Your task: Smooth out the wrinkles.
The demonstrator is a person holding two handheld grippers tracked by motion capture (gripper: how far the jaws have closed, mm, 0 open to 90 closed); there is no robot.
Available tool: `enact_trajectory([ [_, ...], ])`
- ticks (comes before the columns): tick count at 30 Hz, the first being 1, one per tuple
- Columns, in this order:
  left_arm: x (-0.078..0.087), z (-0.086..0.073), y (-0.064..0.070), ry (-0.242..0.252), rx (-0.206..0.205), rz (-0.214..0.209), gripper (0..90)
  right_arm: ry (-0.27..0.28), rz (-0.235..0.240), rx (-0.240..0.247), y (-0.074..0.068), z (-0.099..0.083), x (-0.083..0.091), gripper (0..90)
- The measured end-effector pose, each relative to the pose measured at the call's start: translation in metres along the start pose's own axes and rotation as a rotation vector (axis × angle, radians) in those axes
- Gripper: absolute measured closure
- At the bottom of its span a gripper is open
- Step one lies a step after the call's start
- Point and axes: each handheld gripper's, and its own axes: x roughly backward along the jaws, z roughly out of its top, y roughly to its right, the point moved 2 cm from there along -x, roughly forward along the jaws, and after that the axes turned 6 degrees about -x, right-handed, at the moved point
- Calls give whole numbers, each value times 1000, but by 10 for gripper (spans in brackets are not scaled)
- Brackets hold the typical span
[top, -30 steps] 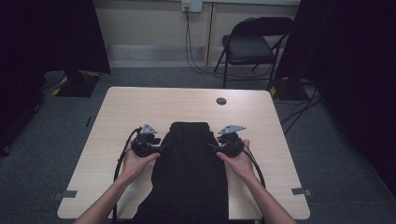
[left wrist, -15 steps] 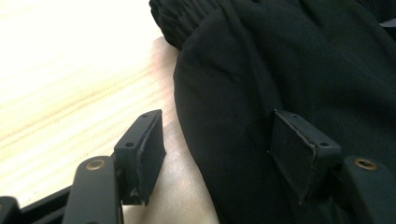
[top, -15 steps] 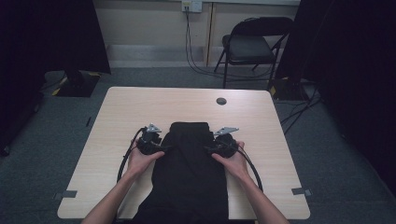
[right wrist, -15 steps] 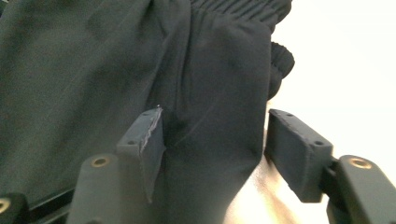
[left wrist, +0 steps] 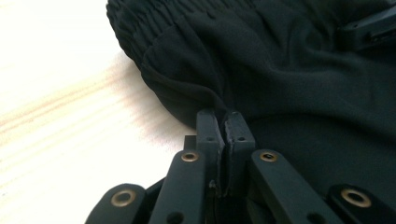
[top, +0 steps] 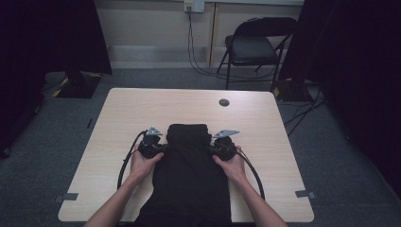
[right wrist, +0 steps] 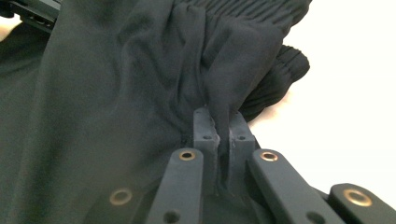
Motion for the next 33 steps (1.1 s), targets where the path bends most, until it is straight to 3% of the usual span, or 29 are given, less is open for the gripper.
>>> enact_trajectory([
  [7,11,13,0,67,10,14,874,53,37,-46,7,12,9,870],
  [10,15,20,0,88,8,24,875,79,35,-41,7,22,15,871],
  [20,39,66,-8,180,-16,34,875,179,45,-34,7,67,41,871],
  [24,51,93,-13,203,-43,65,877,219,35,-18,9,95,55,872],
  [27,63,120,-18,243,-59,99,878,255,21,9,8,128,67,872],
  [30,81,146,-24,316,-48,134,878,303,12,19,10,158,80,872],
  [33,96,164,-24,336,-81,149,878,347,9,36,10,184,96,872],
])
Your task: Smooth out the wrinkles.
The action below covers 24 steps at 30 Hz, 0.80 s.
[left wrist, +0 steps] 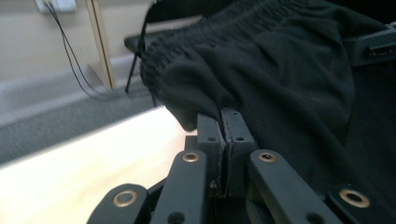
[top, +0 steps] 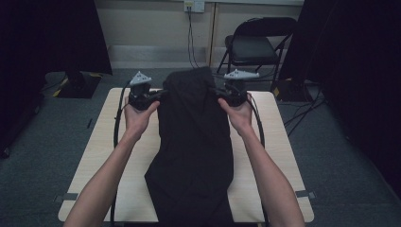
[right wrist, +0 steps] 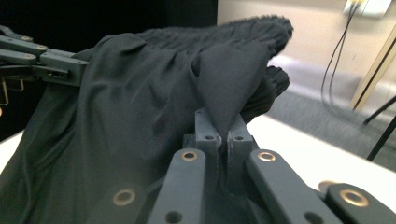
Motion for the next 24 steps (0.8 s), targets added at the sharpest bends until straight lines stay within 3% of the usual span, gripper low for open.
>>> enact_trajectory([
  [2,5,3,3,-2,-8,-12,878,13,43,1,-3,8,6,872],
  [4,10,-3,10,-15,-30,-28,877,16,69,3,-7,3,12,872],
  [6,16,-14,19,-10,-7,-69,877,1,88,-1,-10,-10,17,872],
  [13,43,-51,61,-38,-44,-161,877,-41,151,-8,-25,-58,53,872],
  [16,53,-65,84,-89,-93,-186,877,-50,162,11,-35,-72,74,872],
  [18,60,-79,97,-107,-62,-237,877,-58,169,11,-42,-84,87,872],
  [22,71,-106,120,-164,-74,-271,876,-122,171,19,-54,-115,101,872],
  [24,76,-119,130,-206,-51,-292,876,-154,185,16,-60,-132,107,872],
])
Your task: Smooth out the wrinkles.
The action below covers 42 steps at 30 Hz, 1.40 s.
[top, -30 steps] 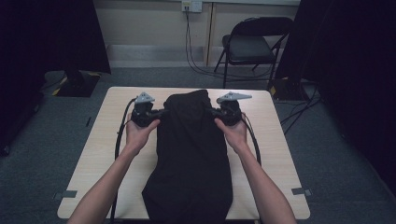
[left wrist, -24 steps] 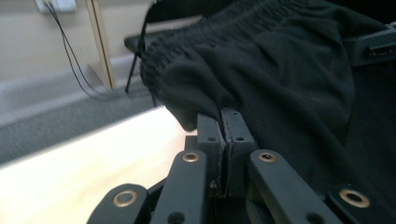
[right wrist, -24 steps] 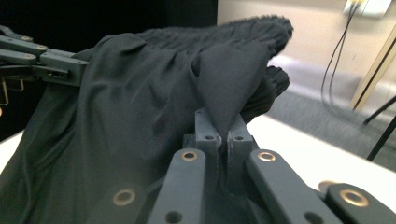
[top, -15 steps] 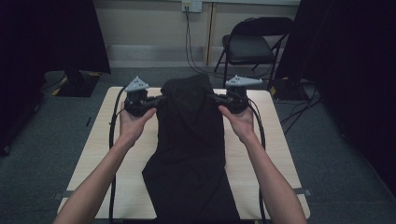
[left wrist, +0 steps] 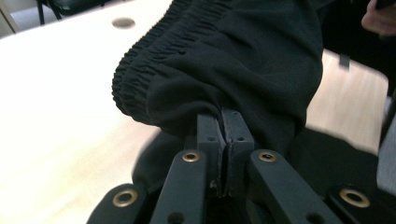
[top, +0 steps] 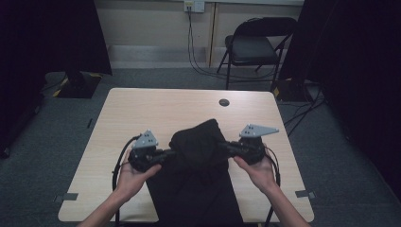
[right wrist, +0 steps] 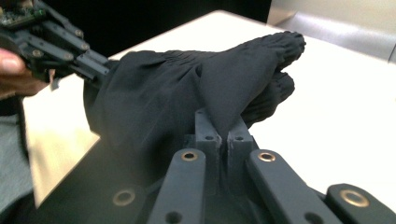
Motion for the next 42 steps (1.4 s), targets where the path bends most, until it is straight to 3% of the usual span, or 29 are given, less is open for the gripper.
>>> enact_trajectory([
  [2,0,-12,8,-15,-2,-8,876,-26,8,-22,-5,-18,1,872],
  [4,0,-26,12,-14,23,-35,876,-58,20,-34,-9,-35,0,872],
  [6,-5,-42,15,-33,0,-38,875,-89,26,-48,-11,-51,-3,872],
  [7,-9,-49,14,-49,32,-38,876,-108,26,-52,-11,-59,-6,872],
  [8,-14,-54,12,-68,72,-64,876,-133,29,-60,-11,-66,-10,872],
  [12,-29,-66,16,-121,89,-79,876,-199,22,-73,-7,-89,-23,872],
  [15,-42,-71,22,-203,29,-66,876,-217,13,-71,-5,-97,-27,872],
  [16,-45,-73,23,-219,26,-64,876,-229,4,-68,-5,-100,-30,872],
  [20,-50,-73,23,-218,29,-45,874,-333,-39,2,-11,-112,-43,869],
  [21,-50,-72,22,-219,24,-35,875,-332,-36,-1,-10,-113,-45,869],
  [23,-54,-73,16,-244,7,1,876,-322,-29,-22,-5,-111,-49,870],
  [26,-58,-73,-1,-217,59,-6,875,-308,-59,-8,0,-107,-58,870],
  [29,-66,-66,-12,-222,9,59,876,-286,-87,-5,5,-102,-66,871],
  [32,-77,-60,-30,-204,23,88,877,-274,-102,-13,14,-96,-74,871],
  [34,-85,-56,-42,-186,58,111,878,-264,-112,-13,19,-93,-79,871],
  [37,-96,-48,-57,-191,36,150,878,-246,-125,-6,27,-88,-87,871],
  [38,-100,-45,-60,-180,48,154,878,-240,-130,-8,30,-86,-89,872],
  [39,-104,-43,-66,-177,30,173,878,-237,-134,-9,33,-84,-92,872],
  [42,-119,-36,-81,-149,48,214,879,-222,-159,-21,45,-78,-100,872],
])
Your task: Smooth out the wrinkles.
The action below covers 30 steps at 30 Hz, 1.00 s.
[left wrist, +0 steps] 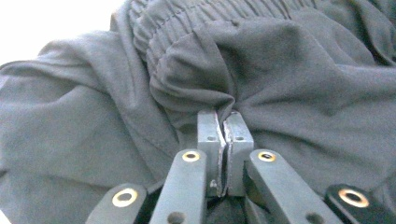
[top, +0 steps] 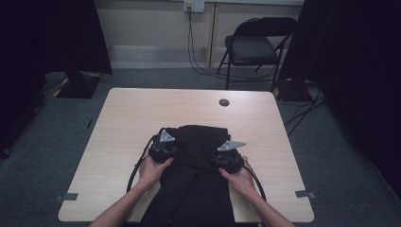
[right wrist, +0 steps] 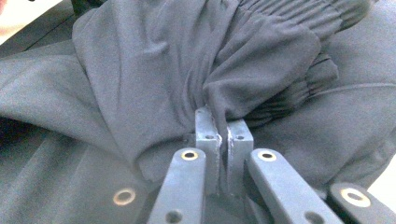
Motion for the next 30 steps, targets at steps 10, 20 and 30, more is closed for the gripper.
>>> enact_trajectory([
  [10,-26,19,-32,18,26,41,878,35,-50,-43,33,28,-26,872],
  [20,-38,30,-48,8,71,74,877,34,-89,-66,47,49,-44,872],
  [30,15,78,-59,173,72,29,879,157,-58,-126,57,88,-6,874],
])
